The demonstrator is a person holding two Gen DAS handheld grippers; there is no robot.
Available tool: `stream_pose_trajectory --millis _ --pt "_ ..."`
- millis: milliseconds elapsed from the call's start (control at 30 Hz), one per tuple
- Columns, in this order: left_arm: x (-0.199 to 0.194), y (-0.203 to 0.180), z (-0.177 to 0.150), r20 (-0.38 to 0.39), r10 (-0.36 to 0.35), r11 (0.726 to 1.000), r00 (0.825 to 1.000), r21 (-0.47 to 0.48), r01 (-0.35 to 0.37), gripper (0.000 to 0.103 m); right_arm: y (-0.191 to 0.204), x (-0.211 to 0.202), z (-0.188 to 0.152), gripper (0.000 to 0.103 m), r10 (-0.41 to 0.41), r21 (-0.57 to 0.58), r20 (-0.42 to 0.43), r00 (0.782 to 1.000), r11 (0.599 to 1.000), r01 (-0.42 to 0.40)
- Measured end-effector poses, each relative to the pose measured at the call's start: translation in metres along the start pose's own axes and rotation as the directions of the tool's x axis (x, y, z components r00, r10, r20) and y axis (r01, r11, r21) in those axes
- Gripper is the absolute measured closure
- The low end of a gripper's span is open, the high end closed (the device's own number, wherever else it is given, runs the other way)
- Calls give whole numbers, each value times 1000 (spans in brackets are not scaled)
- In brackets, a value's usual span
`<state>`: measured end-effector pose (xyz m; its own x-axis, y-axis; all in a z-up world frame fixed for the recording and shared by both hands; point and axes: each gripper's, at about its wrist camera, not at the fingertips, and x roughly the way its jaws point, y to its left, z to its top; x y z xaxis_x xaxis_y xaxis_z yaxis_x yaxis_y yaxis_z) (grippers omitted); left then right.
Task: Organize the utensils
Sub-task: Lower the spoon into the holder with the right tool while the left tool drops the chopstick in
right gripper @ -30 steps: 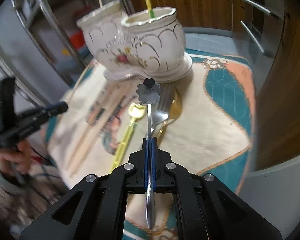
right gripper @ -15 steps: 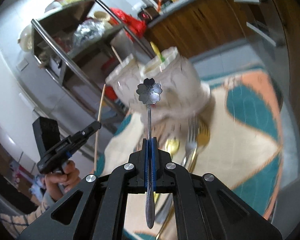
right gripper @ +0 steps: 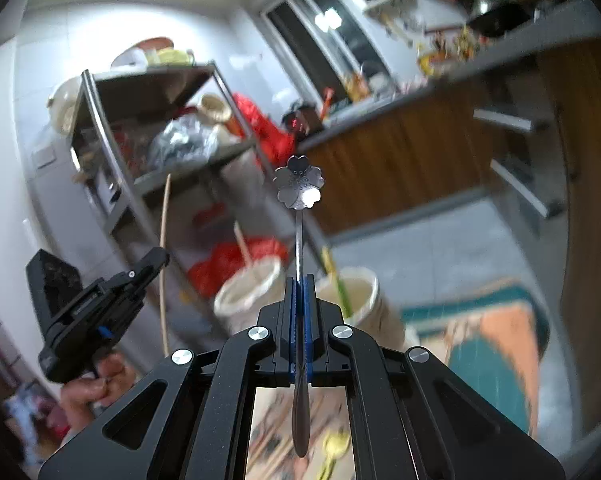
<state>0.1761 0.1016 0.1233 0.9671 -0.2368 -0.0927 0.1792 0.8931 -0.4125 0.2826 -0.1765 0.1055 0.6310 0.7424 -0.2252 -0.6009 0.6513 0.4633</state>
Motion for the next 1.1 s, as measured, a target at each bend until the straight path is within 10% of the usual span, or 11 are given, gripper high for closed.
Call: stream_pose_trajectory --millis 467,1100 --pt "65 -1 14 122 50 996 991 69 -59 99 22 54 30 99 -90 -146 151 984 983 112" --pt "58 -20 -50 27 117 963 993 242 -121 98 35 70 -23 99 -264 -335 9 964 908 252"
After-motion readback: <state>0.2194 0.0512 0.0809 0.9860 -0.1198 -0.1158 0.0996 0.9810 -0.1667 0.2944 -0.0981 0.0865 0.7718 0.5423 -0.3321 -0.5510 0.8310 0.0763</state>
